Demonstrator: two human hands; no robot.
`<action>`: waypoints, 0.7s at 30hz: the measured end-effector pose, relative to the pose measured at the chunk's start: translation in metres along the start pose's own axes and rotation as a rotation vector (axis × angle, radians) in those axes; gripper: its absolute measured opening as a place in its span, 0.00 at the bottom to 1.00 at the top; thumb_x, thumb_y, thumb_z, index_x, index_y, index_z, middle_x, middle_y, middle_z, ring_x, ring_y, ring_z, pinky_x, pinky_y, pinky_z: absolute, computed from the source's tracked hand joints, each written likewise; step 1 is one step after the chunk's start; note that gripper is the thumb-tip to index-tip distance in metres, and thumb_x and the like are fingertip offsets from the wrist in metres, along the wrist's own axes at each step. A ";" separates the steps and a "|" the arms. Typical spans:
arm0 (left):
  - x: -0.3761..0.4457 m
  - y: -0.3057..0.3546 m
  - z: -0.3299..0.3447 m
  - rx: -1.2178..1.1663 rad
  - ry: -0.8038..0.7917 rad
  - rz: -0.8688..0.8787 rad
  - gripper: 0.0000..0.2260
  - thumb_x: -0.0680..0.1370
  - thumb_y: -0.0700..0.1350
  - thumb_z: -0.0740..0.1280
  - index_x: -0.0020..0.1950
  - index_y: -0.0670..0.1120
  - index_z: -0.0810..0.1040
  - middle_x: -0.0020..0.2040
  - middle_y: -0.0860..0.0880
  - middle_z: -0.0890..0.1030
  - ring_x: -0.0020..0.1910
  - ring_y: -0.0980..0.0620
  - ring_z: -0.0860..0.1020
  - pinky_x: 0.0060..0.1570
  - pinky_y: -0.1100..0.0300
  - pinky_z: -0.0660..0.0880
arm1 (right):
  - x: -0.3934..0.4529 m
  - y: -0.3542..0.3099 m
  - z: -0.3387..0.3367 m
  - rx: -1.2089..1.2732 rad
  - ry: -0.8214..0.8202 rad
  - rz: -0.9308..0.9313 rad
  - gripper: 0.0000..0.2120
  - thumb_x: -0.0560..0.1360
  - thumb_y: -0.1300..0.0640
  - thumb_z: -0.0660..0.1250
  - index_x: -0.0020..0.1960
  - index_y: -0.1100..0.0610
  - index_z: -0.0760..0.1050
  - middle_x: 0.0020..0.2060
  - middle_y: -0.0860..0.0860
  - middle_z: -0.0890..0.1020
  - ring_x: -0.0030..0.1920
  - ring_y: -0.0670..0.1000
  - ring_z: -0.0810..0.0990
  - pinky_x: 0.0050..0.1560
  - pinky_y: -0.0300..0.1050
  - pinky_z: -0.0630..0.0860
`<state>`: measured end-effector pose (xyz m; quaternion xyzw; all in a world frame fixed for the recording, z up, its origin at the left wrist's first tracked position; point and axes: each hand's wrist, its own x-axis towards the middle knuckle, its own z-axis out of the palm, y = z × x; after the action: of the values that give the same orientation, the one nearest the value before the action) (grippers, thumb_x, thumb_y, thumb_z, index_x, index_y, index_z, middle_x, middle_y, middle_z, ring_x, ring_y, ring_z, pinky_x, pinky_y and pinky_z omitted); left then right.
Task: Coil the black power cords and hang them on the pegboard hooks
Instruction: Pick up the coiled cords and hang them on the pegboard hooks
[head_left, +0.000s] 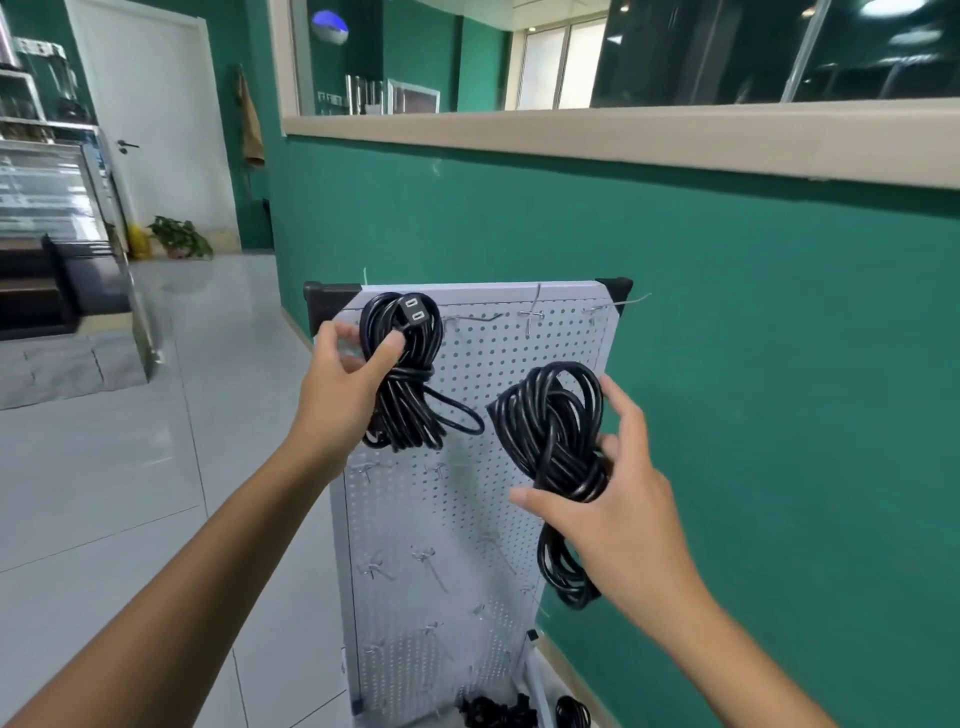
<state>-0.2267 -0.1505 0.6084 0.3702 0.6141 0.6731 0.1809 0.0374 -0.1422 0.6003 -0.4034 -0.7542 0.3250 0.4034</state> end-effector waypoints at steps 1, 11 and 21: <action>0.000 -0.002 0.000 0.003 0.013 0.000 0.21 0.78 0.61 0.71 0.63 0.49 0.71 0.44 0.52 0.72 0.41 0.52 0.72 0.40 0.55 0.69 | 0.004 -0.004 0.004 -0.012 0.018 -0.031 0.54 0.65 0.47 0.83 0.75 0.29 0.49 0.57 0.40 0.80 0.54 0.42 0.81 0.55 0.37 0.75; -0.005 -0.005 -0.009 0.072 0.043 0.026 0.21 0.76 0.60 0.74 0.62 0.50 0.73 0.55 0.49 0.80 0.55 0.49 0.80 0.54 0.50 0.78 | 0.045 -0.034 0.023 -0.092 0.212 -0.191 0.53 0.69 0.45 0.80 0.78 0.33 0.45 0.68 0.44 0.77 0.66 0.50 0.76 0.65 0.50 0.74; -0.006 -0.008 -0.010 0.106 0.051 0.042 0.27 0.73 0.65 0.74 0.62 0.49 0.74 0.56 0.48 0.80 0.57 0.48 0.80 0.58 0.46 0.79 | 0.087 -0.028 0.048 -0.100 0.242 -0.199 0.53 0.70 0.46 0.80 0.81 0.38 0.45 0.73 0.46 0.74 0.70 0.51 0.74 0.62 0.46 0.72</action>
<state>-0.2313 -0.1603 0.5995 0.3748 0.6456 0.6524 0.1311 -0.0444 -0.0873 0.6312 -0.3827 -0.7515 0.1948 0.5009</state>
